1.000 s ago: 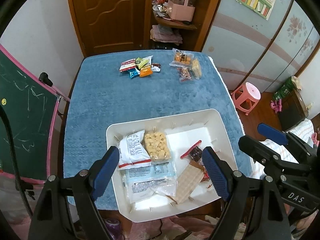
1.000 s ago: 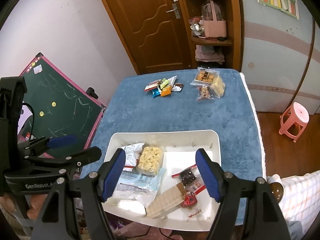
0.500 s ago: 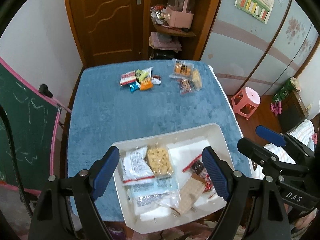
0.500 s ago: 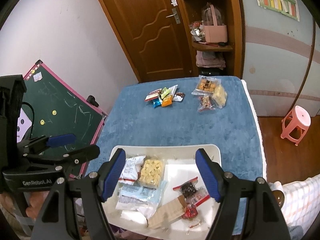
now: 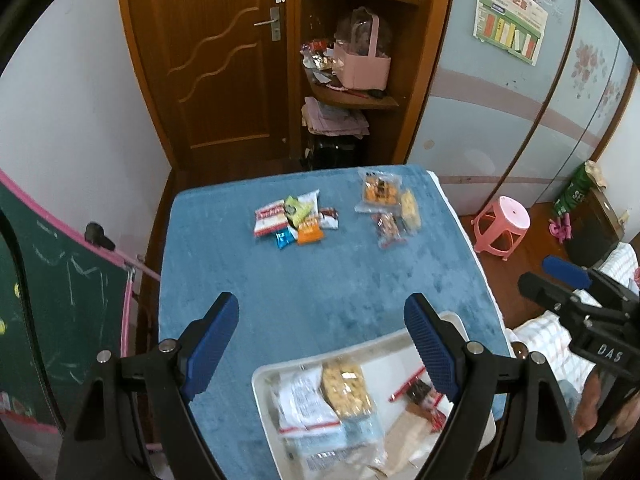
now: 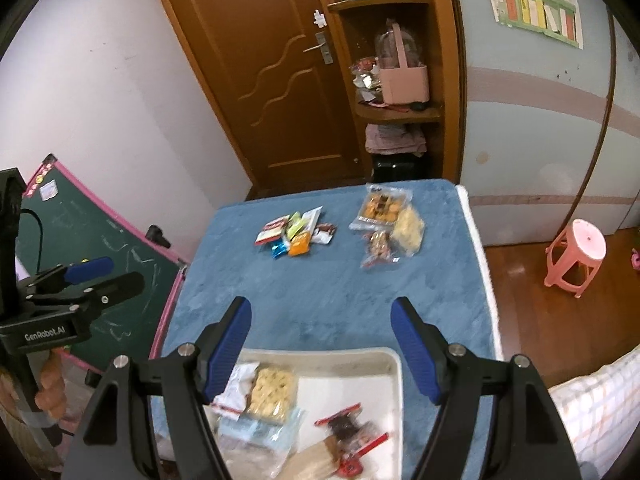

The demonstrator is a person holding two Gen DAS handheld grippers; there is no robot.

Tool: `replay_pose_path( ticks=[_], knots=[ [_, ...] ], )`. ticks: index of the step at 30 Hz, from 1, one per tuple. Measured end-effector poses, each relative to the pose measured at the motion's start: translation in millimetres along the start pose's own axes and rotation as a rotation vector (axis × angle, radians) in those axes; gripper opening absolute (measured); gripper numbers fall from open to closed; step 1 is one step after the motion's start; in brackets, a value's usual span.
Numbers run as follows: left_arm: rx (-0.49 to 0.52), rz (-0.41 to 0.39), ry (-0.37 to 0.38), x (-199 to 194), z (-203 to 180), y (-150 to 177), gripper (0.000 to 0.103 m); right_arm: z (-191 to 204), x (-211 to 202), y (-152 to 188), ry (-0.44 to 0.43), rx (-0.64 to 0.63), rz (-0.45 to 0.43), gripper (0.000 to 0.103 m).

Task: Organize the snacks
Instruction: 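Lift both open grippers out of the tray toward the remaining snacks, then grasp the red Cookies bag with left gripper while right gripper grasps the white Oats bag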

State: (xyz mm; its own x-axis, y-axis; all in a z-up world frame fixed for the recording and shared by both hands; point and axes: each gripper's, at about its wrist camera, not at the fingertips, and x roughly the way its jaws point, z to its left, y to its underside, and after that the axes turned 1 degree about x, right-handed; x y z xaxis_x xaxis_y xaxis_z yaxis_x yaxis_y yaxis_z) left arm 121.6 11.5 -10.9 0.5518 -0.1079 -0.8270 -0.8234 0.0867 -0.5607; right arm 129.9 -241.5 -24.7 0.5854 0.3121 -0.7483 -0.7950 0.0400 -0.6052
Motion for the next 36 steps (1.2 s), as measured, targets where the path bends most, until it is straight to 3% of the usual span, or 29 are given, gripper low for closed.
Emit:
replay_pose_path(
  ticks=[10,18,22,27,32,36],
  knots=[
    [0.028,-0.014,-0.036,57,40,-90,0.084,5,52,-87,0.02,-0.012,0.01,0.073],
    [-0.035,0.094,-0.027,164,81,-146,0.084,12,145,-158,0.003,0.024,0.091,0.073],
    [-0.072,0.19,0.001,226,96,-147,0.084,15,208,-174,-0.031,0.049,0.166,0.073],
    [-0.108,0.303,-0.016,300,109,-129,0.084,20,286,-166,-0.051,0.071,0.292,0.073],
    [-0.147,0.38,0.004,354,115,-112,0.084,16,365,-145,-0.056,0.114,0.424,0.058],
    [-0.153,0.409,0.016,383,113,-108,0.084,8,406,-136,-0.051,0.162,0.47,0.051]
  ],
)
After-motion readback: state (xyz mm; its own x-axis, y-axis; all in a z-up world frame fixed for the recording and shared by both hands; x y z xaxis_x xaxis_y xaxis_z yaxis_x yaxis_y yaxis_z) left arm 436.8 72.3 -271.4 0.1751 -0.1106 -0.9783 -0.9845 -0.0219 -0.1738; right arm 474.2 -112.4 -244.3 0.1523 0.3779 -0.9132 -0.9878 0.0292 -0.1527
